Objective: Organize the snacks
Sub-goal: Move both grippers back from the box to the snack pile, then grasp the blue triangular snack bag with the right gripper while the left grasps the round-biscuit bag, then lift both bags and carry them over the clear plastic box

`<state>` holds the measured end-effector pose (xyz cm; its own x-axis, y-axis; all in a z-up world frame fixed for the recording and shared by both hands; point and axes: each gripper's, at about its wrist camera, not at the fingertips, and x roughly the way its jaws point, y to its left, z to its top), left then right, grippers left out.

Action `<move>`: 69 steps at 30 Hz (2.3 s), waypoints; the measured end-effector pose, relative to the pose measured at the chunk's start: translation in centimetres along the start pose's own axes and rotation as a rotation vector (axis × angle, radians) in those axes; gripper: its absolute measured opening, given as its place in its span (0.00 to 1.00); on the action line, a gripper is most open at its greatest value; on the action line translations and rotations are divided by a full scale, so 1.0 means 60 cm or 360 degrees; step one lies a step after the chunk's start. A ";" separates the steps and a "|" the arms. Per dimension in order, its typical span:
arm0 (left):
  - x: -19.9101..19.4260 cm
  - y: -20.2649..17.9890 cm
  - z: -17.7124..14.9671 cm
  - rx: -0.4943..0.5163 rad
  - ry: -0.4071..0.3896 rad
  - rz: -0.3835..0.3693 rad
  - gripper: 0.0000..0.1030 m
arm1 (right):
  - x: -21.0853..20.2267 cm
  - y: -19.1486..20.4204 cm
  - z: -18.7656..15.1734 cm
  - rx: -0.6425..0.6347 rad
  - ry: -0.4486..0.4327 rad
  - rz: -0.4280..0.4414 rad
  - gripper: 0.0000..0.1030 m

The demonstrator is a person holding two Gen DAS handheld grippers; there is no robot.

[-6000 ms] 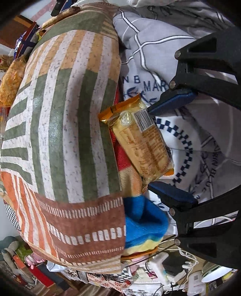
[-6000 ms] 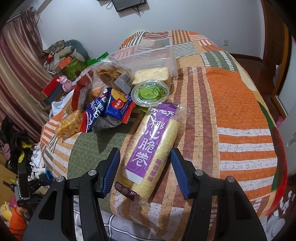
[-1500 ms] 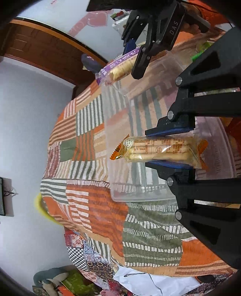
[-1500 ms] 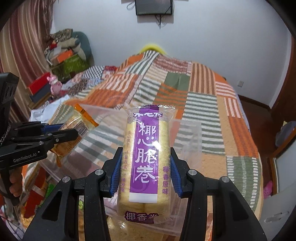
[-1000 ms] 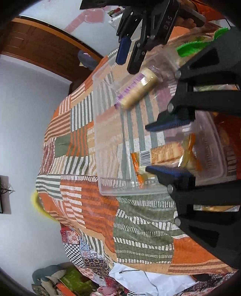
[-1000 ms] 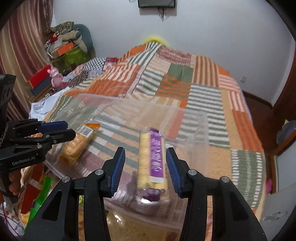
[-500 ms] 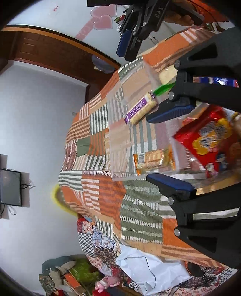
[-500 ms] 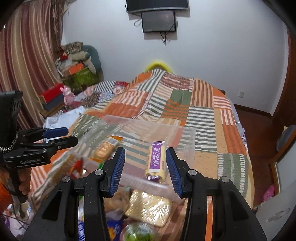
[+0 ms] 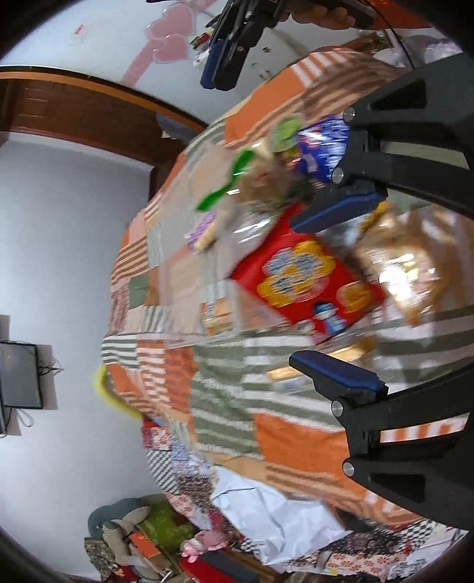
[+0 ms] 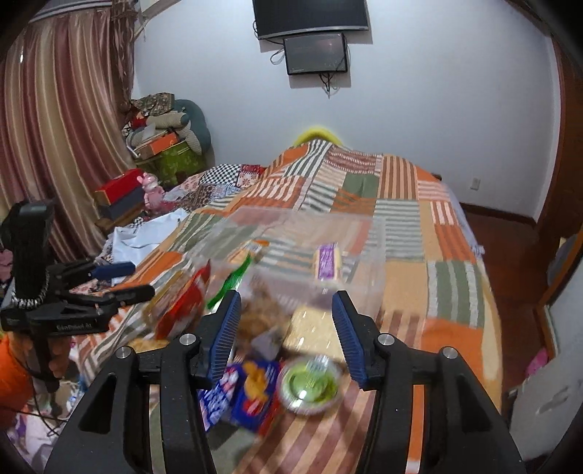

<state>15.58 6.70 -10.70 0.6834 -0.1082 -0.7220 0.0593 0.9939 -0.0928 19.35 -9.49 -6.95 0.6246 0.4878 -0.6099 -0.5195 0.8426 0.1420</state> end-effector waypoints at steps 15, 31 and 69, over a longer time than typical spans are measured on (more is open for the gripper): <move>0.037 -0.009 -0.085 -0.0041 0.0143 -0.0112 0.65 | 0.049 0.050 -0.085 0.0026 0.0151 0.0067 0.50; 0.007 -0.031 -0.137 0.0014 0.0106 -0.0134 0.67 | 0.063 0.078 -0.116 -0.0009 0.0235 0.0112 0.68; -0.054 -0.028 -0.096 -0.0098 -0.0146 -0.0142 0.45 | 0.023 0.073 -0.090 0.0034 0.0098 0.0155 0.53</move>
<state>9.08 5.25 -12.16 0.7411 -0.1913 -0.6436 0.0802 0.9769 -0.1979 14.82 -6.36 -11.40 0.5343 0.5531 -0.6392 -0.5631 0.7969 0.2188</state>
